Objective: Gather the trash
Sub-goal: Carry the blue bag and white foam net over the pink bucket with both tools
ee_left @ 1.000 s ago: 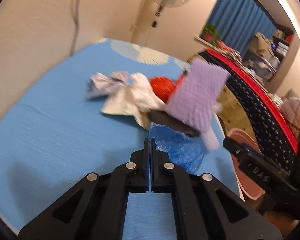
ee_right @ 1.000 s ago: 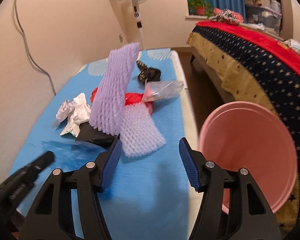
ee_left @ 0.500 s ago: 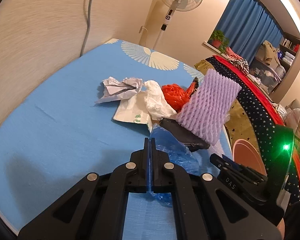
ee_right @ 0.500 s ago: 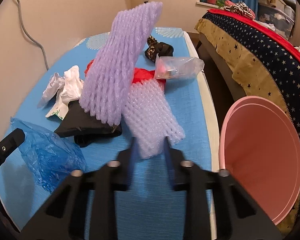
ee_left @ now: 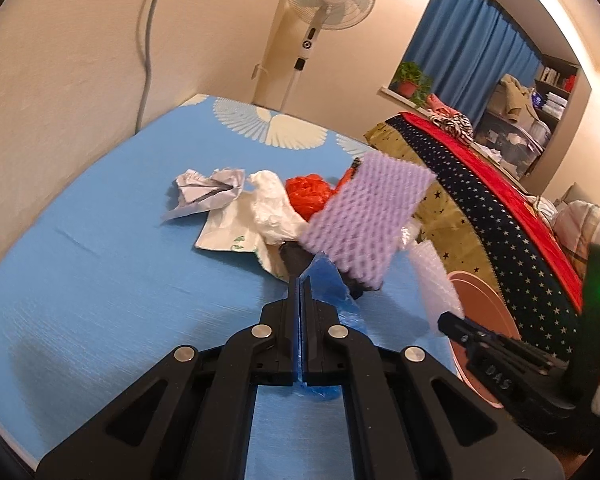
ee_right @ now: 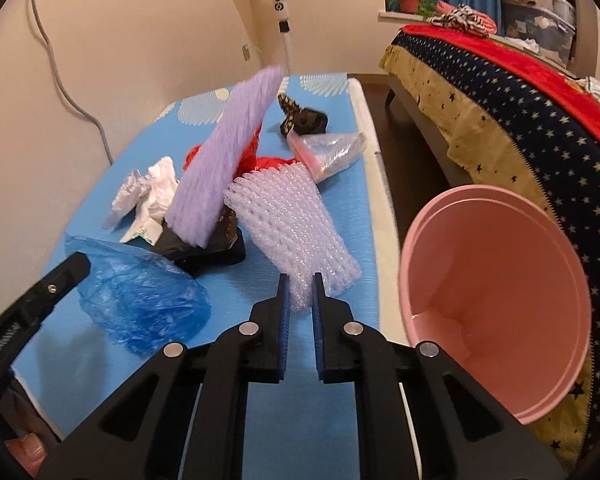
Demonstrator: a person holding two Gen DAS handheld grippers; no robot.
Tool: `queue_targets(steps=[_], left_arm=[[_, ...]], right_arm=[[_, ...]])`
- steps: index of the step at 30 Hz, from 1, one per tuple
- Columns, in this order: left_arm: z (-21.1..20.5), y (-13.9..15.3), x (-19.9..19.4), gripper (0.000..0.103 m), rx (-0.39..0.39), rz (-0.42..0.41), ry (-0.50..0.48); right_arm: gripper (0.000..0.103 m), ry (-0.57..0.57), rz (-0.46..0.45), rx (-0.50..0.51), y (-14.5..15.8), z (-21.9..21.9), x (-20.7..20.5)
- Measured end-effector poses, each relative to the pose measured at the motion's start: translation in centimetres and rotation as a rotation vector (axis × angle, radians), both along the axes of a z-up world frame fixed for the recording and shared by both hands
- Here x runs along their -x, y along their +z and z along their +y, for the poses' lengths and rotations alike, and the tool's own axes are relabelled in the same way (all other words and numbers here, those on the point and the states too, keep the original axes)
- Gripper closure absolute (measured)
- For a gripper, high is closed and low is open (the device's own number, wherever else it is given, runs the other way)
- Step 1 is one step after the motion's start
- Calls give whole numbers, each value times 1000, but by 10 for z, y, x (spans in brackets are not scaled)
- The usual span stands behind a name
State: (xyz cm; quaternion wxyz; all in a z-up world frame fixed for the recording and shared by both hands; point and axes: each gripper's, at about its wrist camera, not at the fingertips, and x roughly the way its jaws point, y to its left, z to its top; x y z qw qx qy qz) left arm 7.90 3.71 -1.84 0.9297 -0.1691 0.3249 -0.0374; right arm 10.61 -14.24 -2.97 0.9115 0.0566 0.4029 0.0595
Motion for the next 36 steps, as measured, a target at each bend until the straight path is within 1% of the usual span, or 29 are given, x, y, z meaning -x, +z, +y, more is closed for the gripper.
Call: queue_targets(steps=[8,17,21,26,30,36], left_arm=[[-8,17,19,103,-26,-59,-20],[-29,39,35,103,-81,-128,-82],[-40,46,38,103,-82,-140,-122],[-59,56,37,103,-74,-158,-173],[-82,63,35,103,-91,-171,-225],[-116,69,24,103,-108,-176,-300]], right_arm=[[92,-37,-39,-7,19,-18,30],[92,-115,-83,-11,39,-46,49],[92,-163,-92,-24,45,-61,53],[92,-219,-118,-18,53,-78,61],[92,-269,-132,-22,59,-95,66],[92,-346,-169,12,70,-122,69]])
